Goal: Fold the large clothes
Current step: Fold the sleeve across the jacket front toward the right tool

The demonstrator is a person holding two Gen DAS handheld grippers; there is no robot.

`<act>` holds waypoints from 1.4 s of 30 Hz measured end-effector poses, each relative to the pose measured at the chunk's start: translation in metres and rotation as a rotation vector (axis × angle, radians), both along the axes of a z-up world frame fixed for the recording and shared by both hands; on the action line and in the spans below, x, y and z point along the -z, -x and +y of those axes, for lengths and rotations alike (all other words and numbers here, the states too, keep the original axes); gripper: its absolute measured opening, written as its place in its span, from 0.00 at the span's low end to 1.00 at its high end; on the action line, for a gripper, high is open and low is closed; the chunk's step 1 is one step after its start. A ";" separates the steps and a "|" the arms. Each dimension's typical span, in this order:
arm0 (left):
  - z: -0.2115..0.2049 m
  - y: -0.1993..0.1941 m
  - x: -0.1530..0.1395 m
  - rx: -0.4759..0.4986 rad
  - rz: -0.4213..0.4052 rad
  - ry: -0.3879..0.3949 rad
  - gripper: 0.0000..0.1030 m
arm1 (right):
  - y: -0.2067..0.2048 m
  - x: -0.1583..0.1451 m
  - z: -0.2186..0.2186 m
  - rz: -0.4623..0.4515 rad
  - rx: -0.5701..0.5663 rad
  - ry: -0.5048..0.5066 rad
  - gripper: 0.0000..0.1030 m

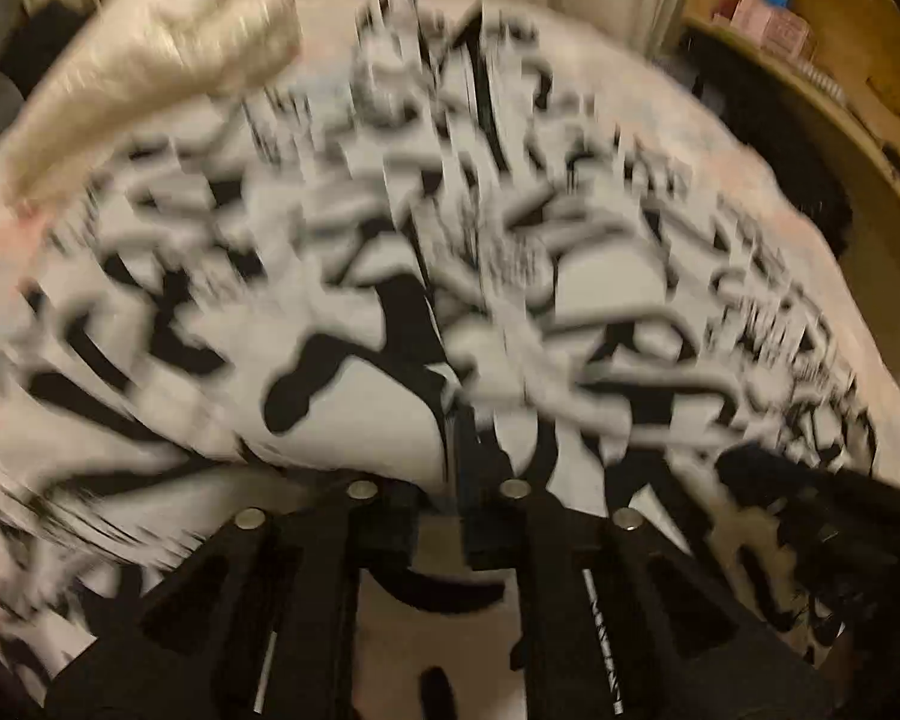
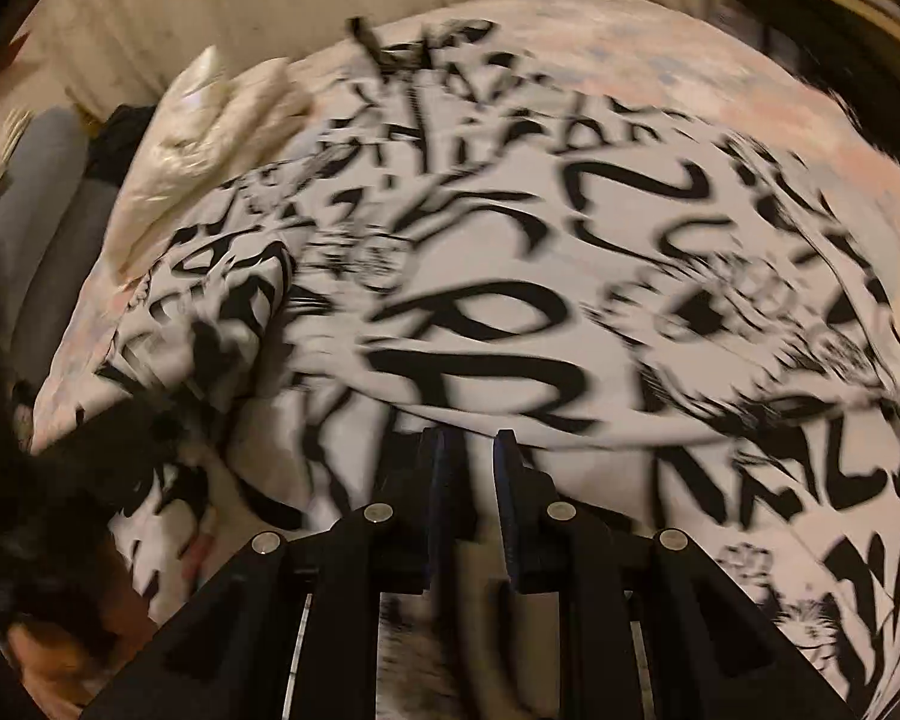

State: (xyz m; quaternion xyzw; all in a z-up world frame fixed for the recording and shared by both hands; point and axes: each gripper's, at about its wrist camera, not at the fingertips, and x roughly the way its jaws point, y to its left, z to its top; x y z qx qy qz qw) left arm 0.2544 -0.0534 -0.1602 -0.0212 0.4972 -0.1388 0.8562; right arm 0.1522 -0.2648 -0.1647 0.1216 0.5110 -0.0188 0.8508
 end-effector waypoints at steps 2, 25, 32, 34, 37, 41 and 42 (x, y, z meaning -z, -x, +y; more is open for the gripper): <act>0.002 0.006 0.001 0.019 0.008 0.024 0.40 | 0.005 0.001 -0.010 -0.013 -0.001 -0.021 0.43; 0.195 0.074 -0.036 -0.397 0.023 0.148 0.59 | -0.079 0.017 0.229 -0.049 -0.644 0.433 0.64; 0.207 0.081 -0.027 -0.410 0.005 0.159 0.59 | -0.088 -0.019 0.223 -0.195 -0.554 0.330 0.05; 0.207 0.083 -0.032 -0.407 -0.023 0.160 0.59 | -0.083 -0.058 0.192 -0.306 -0.433 0.167 0.05; 0.205 0.086 -0.041 -0.403 -0.056 0.160 0.59 | -0.070 -0.079 0.122 -0.342 -0.170 -0.092 0.05; 0.203 0.085 -0.046 -0.378 -0.055 0.163 0.59 | -0.062 -0.027 0.069 -0.113 0.002 -0.112 0.23; 0.202 0.084 -0.047 -0.372 -0.051 0.162 0.59 | -0.059 -0.009 0.061 -0.040 0.017 -0.106 0.39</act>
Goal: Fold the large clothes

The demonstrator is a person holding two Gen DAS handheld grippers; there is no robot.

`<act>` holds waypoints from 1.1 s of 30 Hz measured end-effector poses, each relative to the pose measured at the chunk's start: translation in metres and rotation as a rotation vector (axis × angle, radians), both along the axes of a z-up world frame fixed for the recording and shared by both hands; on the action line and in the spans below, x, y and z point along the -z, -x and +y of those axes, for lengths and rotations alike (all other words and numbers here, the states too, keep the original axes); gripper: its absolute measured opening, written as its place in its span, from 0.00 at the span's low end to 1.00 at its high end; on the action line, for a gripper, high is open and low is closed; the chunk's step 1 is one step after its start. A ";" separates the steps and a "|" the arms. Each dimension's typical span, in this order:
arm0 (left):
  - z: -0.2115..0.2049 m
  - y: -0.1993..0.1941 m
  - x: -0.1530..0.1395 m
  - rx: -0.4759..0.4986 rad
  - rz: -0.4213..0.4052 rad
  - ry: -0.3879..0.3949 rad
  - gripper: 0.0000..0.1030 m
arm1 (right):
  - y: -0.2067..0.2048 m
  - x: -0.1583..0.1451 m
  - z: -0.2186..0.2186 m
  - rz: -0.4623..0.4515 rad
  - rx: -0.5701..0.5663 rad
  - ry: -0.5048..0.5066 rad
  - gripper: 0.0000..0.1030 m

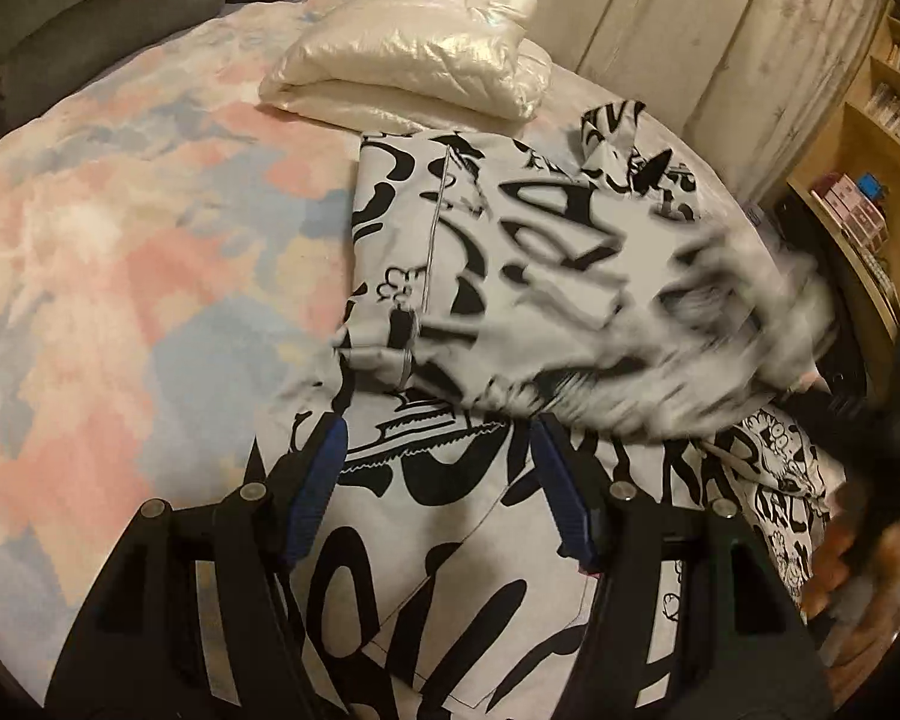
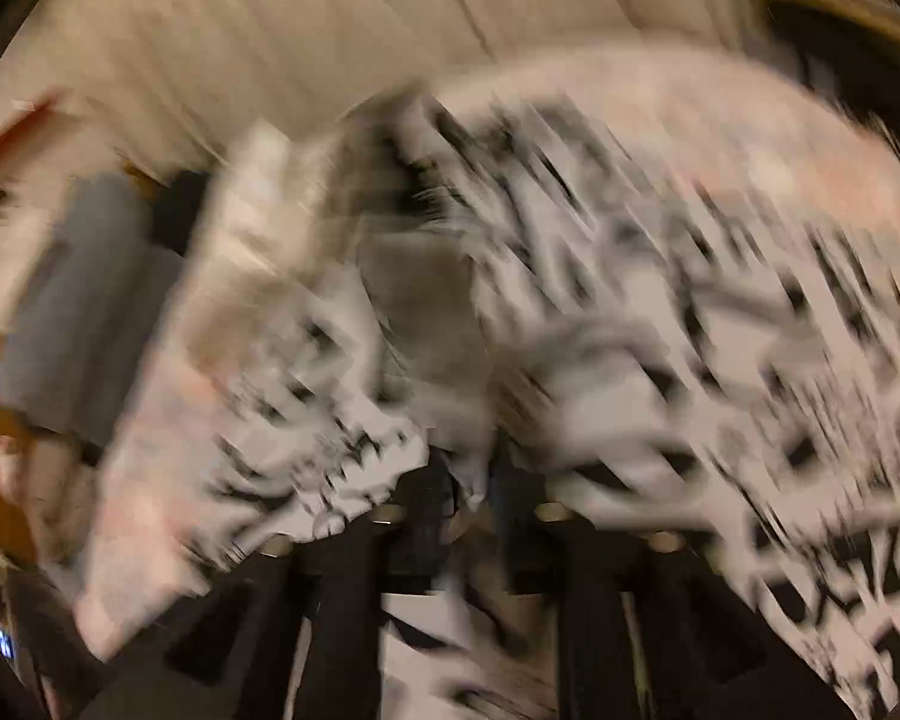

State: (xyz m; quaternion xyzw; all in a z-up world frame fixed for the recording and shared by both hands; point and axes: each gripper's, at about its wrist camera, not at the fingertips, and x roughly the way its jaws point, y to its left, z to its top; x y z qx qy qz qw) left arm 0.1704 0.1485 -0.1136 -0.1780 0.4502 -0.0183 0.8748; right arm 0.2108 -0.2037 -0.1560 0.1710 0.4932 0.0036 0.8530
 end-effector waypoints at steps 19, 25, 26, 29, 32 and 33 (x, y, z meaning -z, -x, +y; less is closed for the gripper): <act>-0.029 -0.025 -0.051 0.103 -0.093 -0.198 0.59 | -0.022 -0.001 -0.074 -0.007 -0.008 -0.039 0.76; -0.026 -0.043 -0.050 0.116 -0.082 -0.212 0.59 | -0.044 0.013 -0.078 0.020 -0.014 -0.052 0.76; -0.025 -0.048 -0.049 0.120 -0.073 -0.207 0.59 | -0.047 0.015 -0.078 0.022 -0.016 -0.051 0.76; -0.020 -0.071 -0.038 0.142 -0.029 -0.170 0.59 | -0.060 0.020 -0.081 0.033 -0.023 -0.048 0.76; -0.010 -0.102 -0.015 0.146 0.057 -0.109 0.59 | -0.075 0.025 -0.085 0.048 -0.033 -0.053 0.76; -0.003 -0.115 -0.004 0.136 0.095 -0.078 0.59 | -0.081 0.027 -0.087 0.052 -0.035 -0.058 0.76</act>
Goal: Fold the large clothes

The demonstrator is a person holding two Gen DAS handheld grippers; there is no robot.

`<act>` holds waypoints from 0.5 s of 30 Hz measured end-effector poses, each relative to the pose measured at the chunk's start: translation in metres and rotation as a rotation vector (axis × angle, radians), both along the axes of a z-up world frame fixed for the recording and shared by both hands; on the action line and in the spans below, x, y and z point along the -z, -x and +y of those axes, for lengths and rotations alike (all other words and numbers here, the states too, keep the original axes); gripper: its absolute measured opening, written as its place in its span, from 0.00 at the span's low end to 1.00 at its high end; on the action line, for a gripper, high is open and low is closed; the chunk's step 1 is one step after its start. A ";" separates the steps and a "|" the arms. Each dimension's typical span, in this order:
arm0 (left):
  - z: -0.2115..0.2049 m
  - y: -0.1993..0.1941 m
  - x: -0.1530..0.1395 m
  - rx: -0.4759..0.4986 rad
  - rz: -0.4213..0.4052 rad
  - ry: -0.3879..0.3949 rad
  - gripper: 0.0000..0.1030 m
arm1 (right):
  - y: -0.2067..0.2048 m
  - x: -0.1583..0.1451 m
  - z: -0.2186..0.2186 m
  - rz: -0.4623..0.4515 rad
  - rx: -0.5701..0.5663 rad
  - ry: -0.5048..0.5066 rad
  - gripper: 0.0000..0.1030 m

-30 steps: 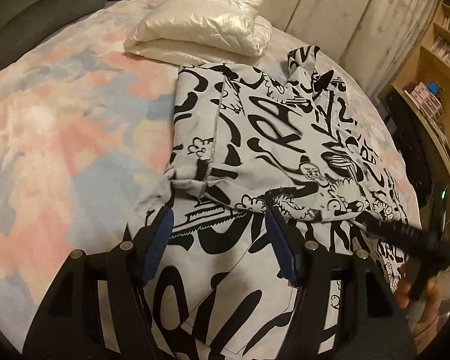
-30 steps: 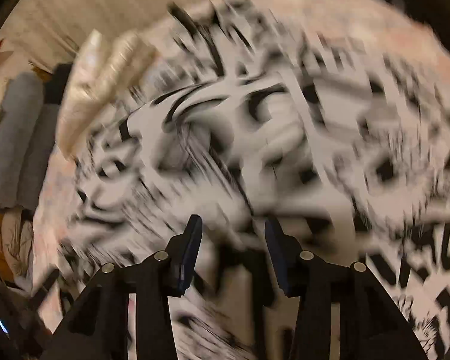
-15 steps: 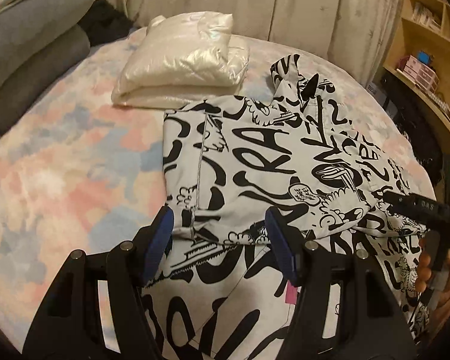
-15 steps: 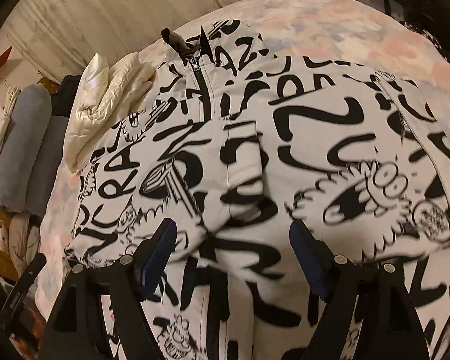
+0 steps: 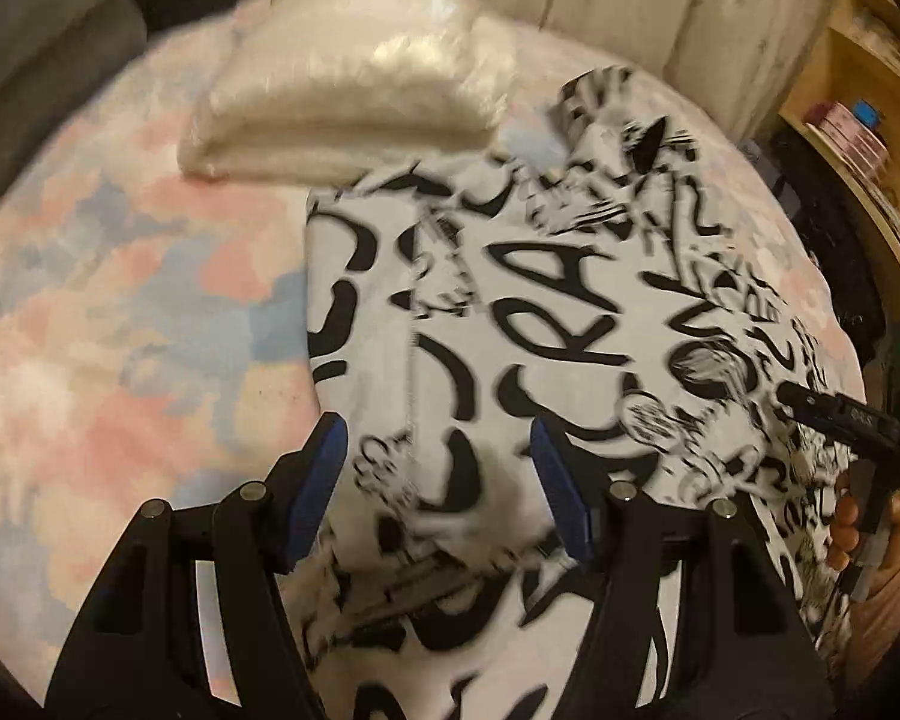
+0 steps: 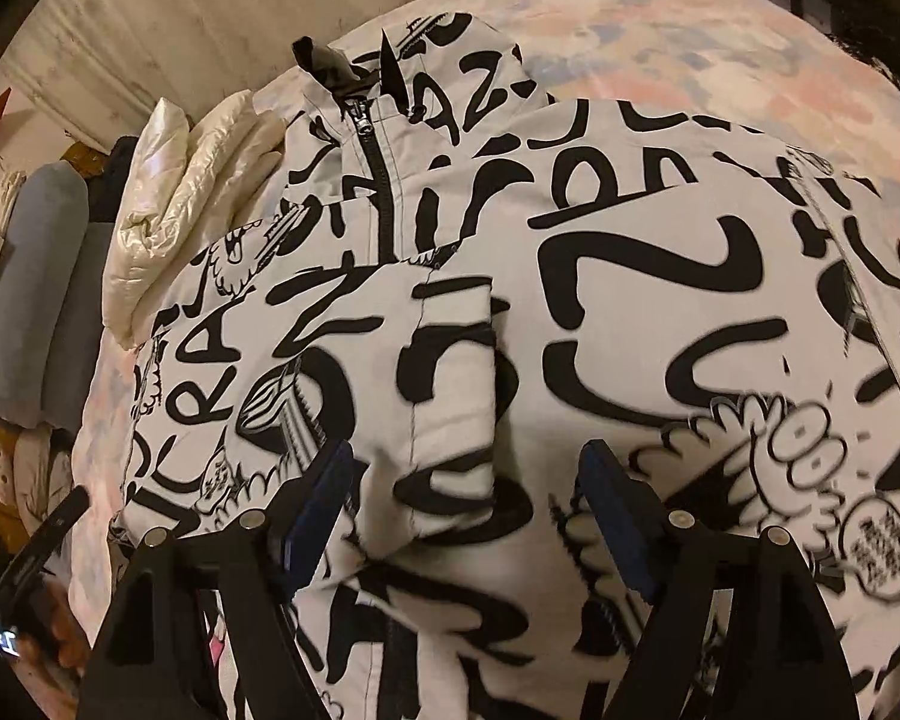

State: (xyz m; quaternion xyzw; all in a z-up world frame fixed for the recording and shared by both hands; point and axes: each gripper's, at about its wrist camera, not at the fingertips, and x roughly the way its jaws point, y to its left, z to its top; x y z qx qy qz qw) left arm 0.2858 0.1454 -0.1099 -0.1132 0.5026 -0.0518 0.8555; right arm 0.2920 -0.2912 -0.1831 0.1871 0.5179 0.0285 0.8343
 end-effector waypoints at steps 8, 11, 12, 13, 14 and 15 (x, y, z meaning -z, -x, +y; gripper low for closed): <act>0.026 -0.051 0.062 -0.062 0.164 0.092 0.59 | -0.054 0.018 0.000 0.025 -0.050 -0.036 0.76; 0.034 -0.055 0.078 -0.121 0.177 0.150 0.54 | -0.067 0.023 0.016 0.011 -0.111 -0.020 0.55; 0.035 -0.055 0.079 -0.139 0.169 0.149 0.50 | -0.070 0.024 0.025 0.009 -0.137 0.022 0.31; 0.036 -0.054 0.076 -0.164 0.145 0.133 0.37 | -0.073 0.019 0.037 -0.013 -0.158 0.092 0.25; 0.035 -0.052 0.072 -0.183 0.111 0.110 0.31 | -0.072 0.013 0.046 -0.046 -0.162 0.137 0.24; 0.033 -0.050 0.069 -0.196 0.084 0.096 0.30 | -0.070 0.000 0.055 -0.117 -0.167 0.183 0.18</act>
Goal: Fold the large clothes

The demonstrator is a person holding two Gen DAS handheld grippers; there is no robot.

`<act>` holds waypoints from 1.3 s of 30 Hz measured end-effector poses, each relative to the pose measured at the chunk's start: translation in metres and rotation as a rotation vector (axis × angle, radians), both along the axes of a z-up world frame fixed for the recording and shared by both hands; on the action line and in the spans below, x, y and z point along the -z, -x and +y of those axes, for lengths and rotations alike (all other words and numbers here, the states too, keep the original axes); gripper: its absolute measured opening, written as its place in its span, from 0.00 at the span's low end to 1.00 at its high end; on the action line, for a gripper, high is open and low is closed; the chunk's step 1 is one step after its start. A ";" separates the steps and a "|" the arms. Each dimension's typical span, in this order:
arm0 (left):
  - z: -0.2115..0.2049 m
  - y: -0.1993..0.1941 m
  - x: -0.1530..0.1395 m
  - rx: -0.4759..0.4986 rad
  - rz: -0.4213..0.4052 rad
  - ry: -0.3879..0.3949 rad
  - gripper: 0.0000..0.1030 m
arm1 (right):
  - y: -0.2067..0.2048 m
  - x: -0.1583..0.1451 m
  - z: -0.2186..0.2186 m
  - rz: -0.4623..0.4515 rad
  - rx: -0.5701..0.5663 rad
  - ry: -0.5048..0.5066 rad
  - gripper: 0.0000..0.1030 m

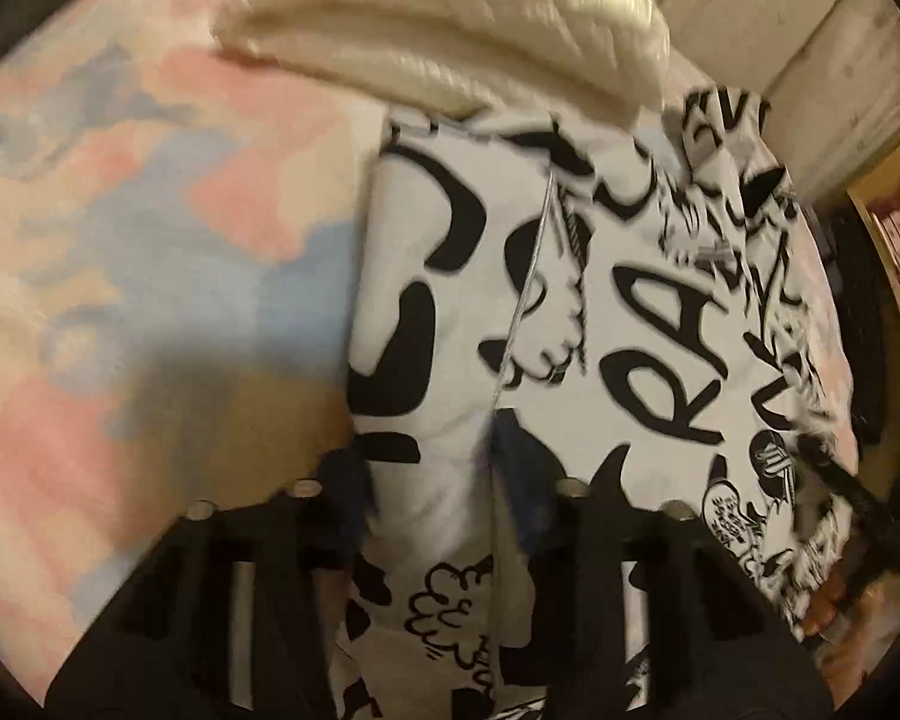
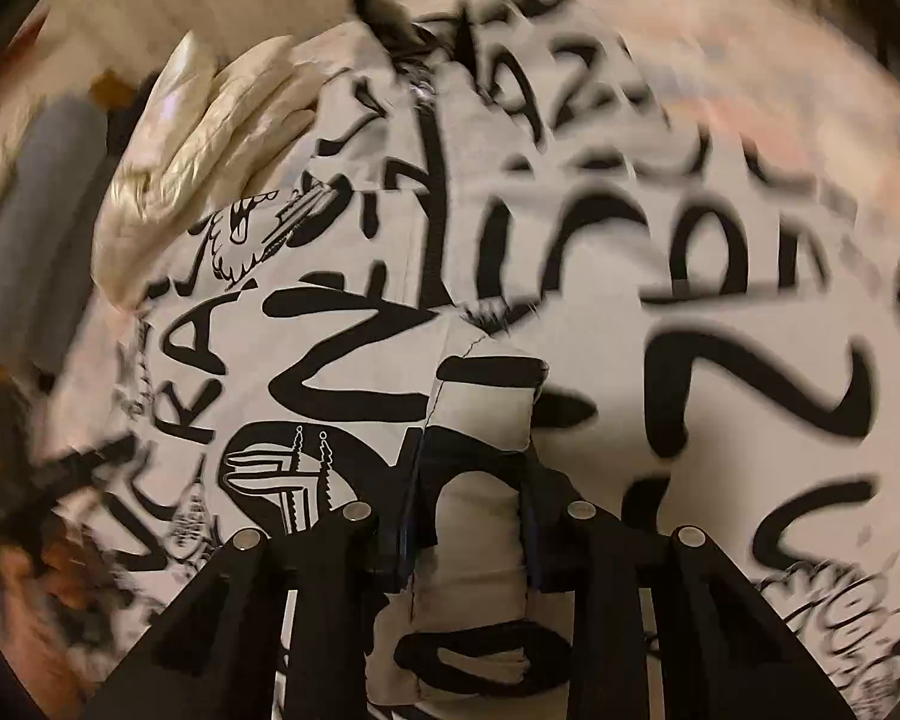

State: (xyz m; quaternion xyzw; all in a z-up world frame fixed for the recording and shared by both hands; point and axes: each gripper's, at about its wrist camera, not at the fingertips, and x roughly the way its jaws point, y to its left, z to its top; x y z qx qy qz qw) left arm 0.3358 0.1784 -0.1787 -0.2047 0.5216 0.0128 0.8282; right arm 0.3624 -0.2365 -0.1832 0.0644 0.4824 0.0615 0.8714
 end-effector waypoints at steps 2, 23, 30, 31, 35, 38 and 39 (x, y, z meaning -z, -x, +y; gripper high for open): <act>-0.006 0.004 -0.003 -0.013 -0.043 -0.040 0.28 | 0.000 -0.023 0.010 -0.144 -0.004 0.016 0.17; -0.086 0.043 -0.071 0.045 -0.233 -0.202 0.29 | 0.033 -0.016 0.106 -0.116 -0.109 -0.032 0.40; -0.108 0.029 0.001 0.078 -0.083 -0.307 0.28 | 0.032 0.037 0.139 -0.035 -0.099 0.148 0.40; -0.106 0.031 -0.001 0.078 -0.092 -0.306 0.28 | 0.033 0.039 0.128 -0.037 -0.072 0.165 0.40; -0.093 0.038 -0.006 0.069 -0.089 -0.306 0.27 | 0.044 0.033 0.067 -0.035 0.038 0.135 0.36; -0.083 0.042 -0.009 0.067 -0.086 -0.294 0.27 | 0.055 0.023 0.053 -0.037 0.077 0.167 0.32; -0.082 0.046 -0.012 0.062 -0.085 -0.295 0.27 | 0.058 0.020 0.054 -0.041 0.092 0.195 0.35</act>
